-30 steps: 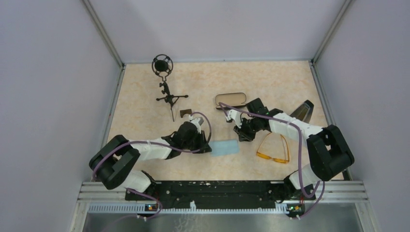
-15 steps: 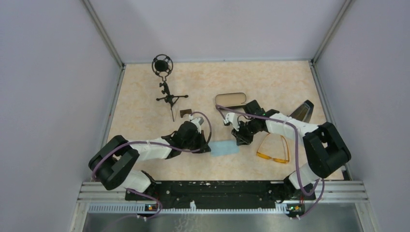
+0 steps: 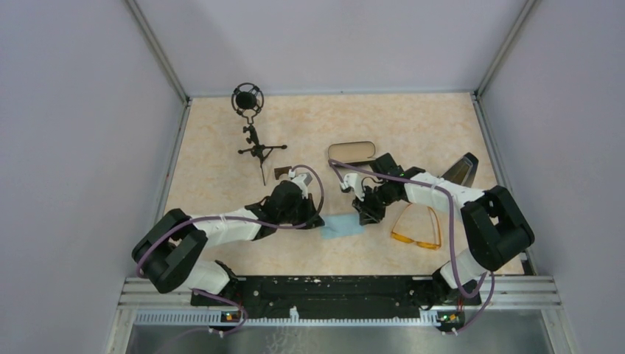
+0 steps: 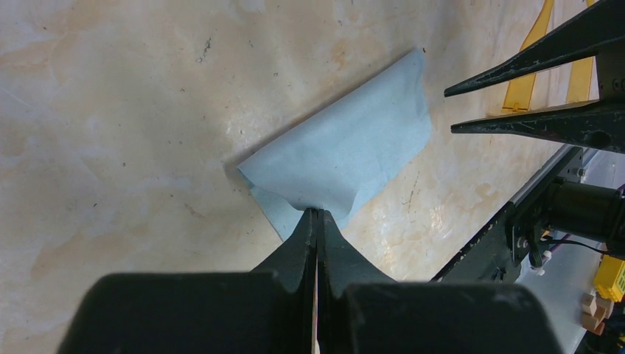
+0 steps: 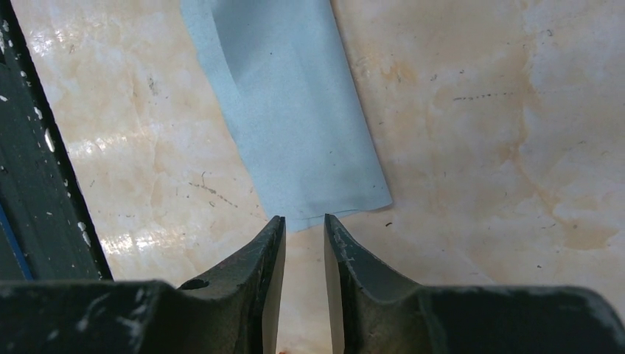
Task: Organize the sunglasses
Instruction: Fold the glasses cleaning cloth at the center of the board.
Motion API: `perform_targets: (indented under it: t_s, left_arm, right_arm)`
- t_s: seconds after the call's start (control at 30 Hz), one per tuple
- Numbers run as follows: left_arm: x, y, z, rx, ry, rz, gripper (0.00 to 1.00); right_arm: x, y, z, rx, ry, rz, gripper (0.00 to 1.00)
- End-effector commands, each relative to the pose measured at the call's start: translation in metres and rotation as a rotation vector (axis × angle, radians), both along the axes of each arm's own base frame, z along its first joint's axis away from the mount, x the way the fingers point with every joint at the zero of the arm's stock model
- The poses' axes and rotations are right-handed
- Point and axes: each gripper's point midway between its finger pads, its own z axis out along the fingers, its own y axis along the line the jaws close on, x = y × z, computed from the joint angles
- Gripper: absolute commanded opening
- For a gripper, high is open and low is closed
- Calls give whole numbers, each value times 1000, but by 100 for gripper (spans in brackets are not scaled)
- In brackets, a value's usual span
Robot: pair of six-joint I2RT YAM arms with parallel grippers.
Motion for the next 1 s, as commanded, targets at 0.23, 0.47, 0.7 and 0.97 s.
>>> perform_targets:
  t_s: [0.23, 0.47, 0.7, 0.97]
  left_arm:
    - [47, -33, 30, -110, -105, 37, 0]
    - [80, -38, 26, -248, -30, 122, 0]
    - [90, -25, 13, -301, 22, 254, 0]
    - [87, -26, 7, -364, 76, 280, 0]
  right_arm:
    - [48, -7, 39, 106, -82, -157, 28]
    - [54, -12, 36, 101, -88, -183, 29]
    - [61, -11, 30, 96, -92, -179, 34]
    - [48, 2, 21, 131, 34, -116, 45]
